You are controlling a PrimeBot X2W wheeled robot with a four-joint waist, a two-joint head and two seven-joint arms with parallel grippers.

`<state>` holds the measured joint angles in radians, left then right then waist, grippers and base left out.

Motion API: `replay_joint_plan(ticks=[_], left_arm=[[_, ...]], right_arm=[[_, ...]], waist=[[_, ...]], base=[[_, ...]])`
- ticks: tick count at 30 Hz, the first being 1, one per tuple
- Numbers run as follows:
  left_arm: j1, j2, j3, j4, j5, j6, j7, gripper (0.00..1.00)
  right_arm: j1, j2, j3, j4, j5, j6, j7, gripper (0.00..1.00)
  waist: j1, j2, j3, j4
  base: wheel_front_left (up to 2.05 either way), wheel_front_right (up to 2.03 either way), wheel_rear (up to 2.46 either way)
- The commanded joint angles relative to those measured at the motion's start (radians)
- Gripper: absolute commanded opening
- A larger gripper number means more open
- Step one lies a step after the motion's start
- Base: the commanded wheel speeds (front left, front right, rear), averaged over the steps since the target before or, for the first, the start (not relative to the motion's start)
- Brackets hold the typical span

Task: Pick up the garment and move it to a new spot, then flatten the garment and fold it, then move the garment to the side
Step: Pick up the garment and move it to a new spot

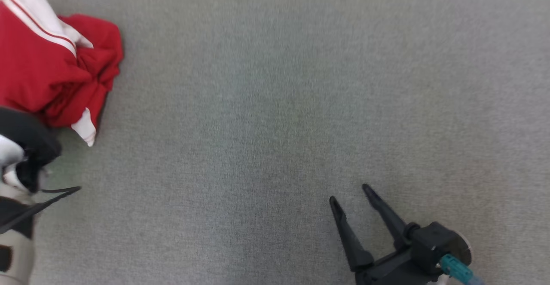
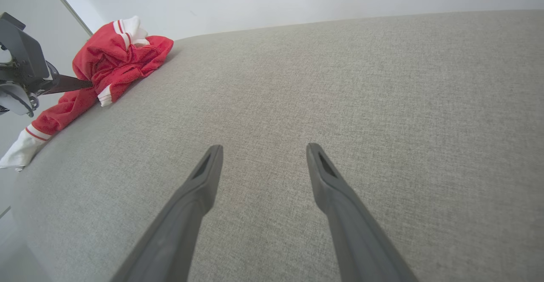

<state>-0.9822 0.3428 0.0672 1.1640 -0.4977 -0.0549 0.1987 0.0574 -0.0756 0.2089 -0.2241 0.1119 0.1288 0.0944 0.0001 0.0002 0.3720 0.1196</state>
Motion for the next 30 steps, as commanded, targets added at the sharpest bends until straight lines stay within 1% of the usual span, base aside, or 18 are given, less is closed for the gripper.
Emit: replay_joint_plan(ticks=[1,7,12,14,17,20,25,29,30], left_arm=[[0.013,0.025,-0.005,-0.001,0.007,-0.005,0.006,0.00],[0.017,0.114,-0.032,-0.045,0.031,-0.030,0.055,0.00],[-0.027,0.151,-0.061,-0.131,0.048,-0.040,0.106,0.00],[-0.049,0.158,-0.070,-0.181,0.048,-0.047,0.129,0.00],[-0.077,0.138,-0.067,-0.259,0.011,-0.059,0.165,0.00],[-0.088,0.129,-0.077,-0.353,-0.017,-0.066,0.195,0.00],[-0.067,0.082,-0.081,-0.547,-0.083,-0.071,0.226,0.00],[-0.013,0.023,-0.089,-0.708,-0.129,-0.072,0.238,0.00],[0.019,-0.003,-0.099,-0.784,-0.148,-0.072,0.243,0.00]], right_arm=[[0.010,0.011,0.010,0.017,0.012,0.004,-0.015,1.00],[0.023,0.024,0.043,0.108,0.067,0.004,-0.073,1.00],[0.041,0.027,0.049,0.173,0.130,0.004,-0.128,1.00],[0.045,0.027,0.046,0.191,0.154,0.004,-0.151,1.00],[0.043,0.027,0.042,0.219,0.177,0.004,-0.180,1.00],[0.042,0.027,0.028,0.242,0.192,0.004,-0.206,1.00],[0.039,0.026,0.007,0.270,0.197,0.004,-0.228,1.00],[0.041,0.026,-0.012,0.276,0.188,0.004,-0.227,1.00],[0.039,0.027,-0.015,0.272,0.184,0.004,-0.222,1.00]], waist=[[-0.0001,-0.0002,-0.104,0.006],[-0.0001,-0.0002,-0.269,-0.024],[-0.0001,-0.0002,-0.378,-0.036],[-0.0001,-0.0002,-0.400,-0.043],[-0.0001,-0.0002,-0.423,-0.065],[-0.0001,-0.0002,-0.442,-0.092],[-0.0001,-0.0002,-0.459,-0.153],[-0.0001,-0.0002,-0.460,-0.206],[-0.0001,-0.0002,-0.456,-0.235]], base=[[0.00,0.00,0.00],[0.00,0.00,0.00],[0.00,0.00,0.00],[0.00,0.00,0.00],[0.00,0.00,0.00],[0.00,0.00,0.00],[0.00,0.00,0.00],[0.00,0.00,0.00],[0.00,0.00,0.00]])
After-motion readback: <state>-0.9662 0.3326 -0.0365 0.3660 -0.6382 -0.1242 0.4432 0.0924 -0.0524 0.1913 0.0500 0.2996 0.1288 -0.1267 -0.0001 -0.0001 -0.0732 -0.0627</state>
